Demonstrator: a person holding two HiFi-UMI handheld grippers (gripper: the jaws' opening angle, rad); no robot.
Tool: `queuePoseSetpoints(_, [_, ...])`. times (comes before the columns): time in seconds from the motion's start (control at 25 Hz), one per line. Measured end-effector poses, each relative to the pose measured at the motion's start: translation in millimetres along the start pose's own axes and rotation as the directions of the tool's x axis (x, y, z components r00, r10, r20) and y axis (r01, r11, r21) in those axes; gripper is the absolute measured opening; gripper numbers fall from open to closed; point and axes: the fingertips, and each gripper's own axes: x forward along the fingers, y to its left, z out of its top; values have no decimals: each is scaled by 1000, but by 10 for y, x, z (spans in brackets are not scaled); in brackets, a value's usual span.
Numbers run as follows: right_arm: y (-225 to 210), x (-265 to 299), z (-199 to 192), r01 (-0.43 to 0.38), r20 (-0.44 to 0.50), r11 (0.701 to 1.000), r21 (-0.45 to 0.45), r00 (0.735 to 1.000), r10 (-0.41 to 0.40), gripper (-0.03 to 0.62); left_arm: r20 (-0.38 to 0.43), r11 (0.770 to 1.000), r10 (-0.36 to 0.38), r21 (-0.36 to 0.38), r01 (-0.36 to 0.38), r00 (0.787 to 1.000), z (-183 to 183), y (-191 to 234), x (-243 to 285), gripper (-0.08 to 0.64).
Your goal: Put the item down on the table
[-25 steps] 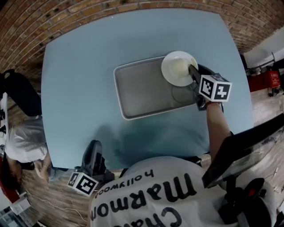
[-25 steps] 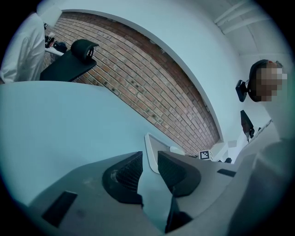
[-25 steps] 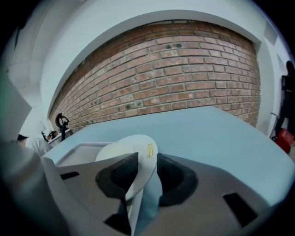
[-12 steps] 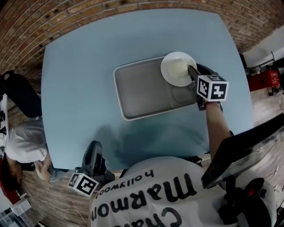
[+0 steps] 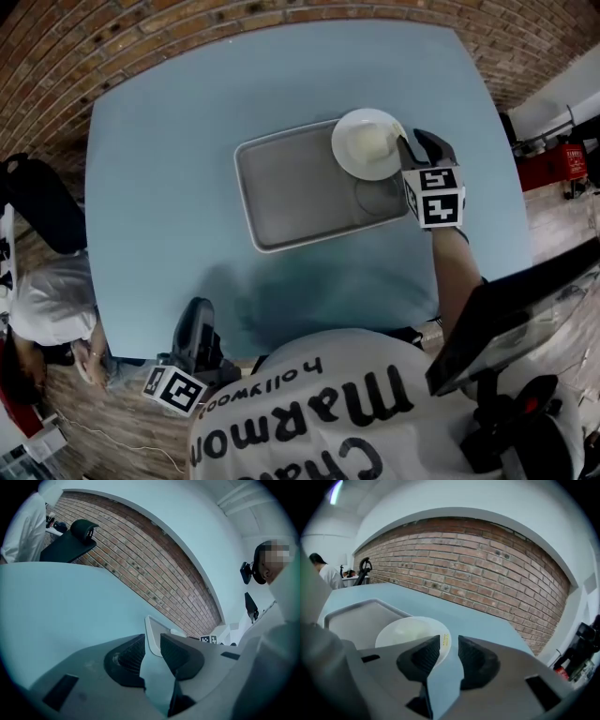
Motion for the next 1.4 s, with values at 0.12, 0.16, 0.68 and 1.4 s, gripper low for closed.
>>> queuePoseSetpoints(0.12, [-56,-142,-49,-10,2,999,37,1000,10,124,-2,1000,-19,11,19,1000,-13,-69,14,104])
queuePoseSetpoints(0.16, [-65,-200,-72,-20,5,998,61,1000,20,124,-2,1000,-27,14,27,1000,-18,-100,18,104])
queuePoseSetpoints(0.68, [318,-1334,-205,-345,164,841,417,938,304,94,-31,984,-166,59,167,986,-289,-623,148,104])
queuePoseSetpoints(1.4, [674,-2447,-854,-466,150,818,338,884,442,19,-73,954,-275,102,282,959,-856,-1243,-36,104])
